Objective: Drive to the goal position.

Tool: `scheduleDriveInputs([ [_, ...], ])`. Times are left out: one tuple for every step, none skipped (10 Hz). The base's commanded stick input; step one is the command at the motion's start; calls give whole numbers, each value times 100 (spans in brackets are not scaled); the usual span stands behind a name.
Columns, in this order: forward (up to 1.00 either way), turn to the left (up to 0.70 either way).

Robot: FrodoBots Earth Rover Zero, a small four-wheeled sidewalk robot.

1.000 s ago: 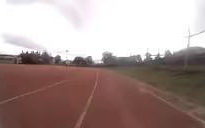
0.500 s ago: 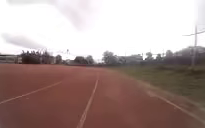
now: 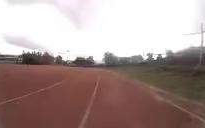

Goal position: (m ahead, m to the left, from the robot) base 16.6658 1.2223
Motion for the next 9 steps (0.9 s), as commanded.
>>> scheduleDriveInputs([
  [70,0],
  [70,0],
  [70,0],
  [70,0],
  [70,0],
  [70,0],
  [70,0],
  [70,0],
  [70,0],
])
